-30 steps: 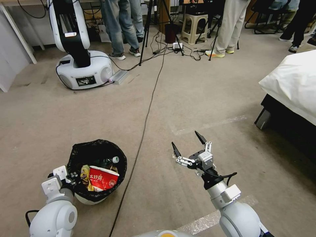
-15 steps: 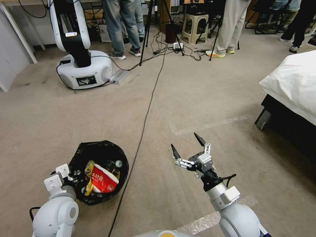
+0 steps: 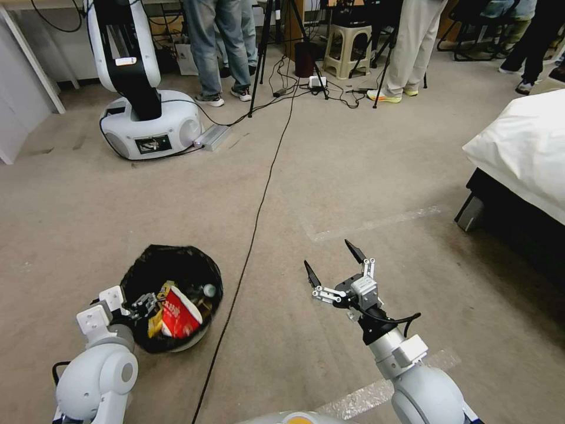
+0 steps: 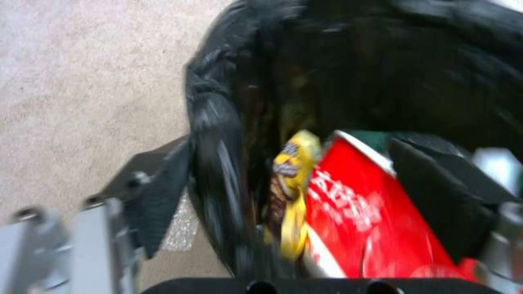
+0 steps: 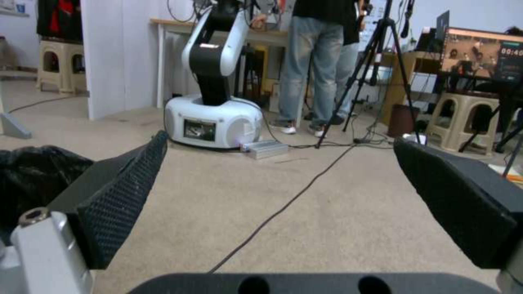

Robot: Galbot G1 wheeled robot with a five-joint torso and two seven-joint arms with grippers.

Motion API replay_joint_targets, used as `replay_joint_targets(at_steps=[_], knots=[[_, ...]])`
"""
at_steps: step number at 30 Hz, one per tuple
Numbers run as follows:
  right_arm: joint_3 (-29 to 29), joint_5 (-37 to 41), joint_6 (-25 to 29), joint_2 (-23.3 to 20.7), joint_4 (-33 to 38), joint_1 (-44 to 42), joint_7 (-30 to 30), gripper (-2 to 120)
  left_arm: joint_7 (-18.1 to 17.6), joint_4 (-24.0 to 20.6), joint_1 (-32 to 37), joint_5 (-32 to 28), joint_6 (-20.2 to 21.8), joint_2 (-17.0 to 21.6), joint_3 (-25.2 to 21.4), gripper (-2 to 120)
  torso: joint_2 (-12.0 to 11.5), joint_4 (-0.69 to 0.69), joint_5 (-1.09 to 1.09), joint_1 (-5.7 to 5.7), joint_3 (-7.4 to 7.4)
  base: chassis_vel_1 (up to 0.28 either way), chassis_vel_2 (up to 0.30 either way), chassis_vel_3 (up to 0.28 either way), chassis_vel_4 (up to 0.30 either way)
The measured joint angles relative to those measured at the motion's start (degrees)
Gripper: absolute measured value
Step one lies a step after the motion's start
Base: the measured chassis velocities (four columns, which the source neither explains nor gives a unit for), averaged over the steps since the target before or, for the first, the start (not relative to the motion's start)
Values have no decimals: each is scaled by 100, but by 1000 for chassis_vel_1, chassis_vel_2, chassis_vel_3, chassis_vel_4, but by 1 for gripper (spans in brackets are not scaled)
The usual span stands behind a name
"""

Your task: Pick up the trash bin, then pick up the garbage from the floor and place it into the trash bin.

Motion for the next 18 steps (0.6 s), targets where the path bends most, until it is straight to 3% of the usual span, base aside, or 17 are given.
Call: replay_joint_targets(at_steps=[2,18], knots=[[-2,-1,0,-13,1,-4,-5,100,-4,3,-35,-23,0,22,0,99,0,0,0,0,0,0,0,0,0],[-199,36,-9,-156,-74,159,-54,100,-71,64,-168,-101,-19,63,-91,100,0,2,0,0,0,0,0,0,0]])
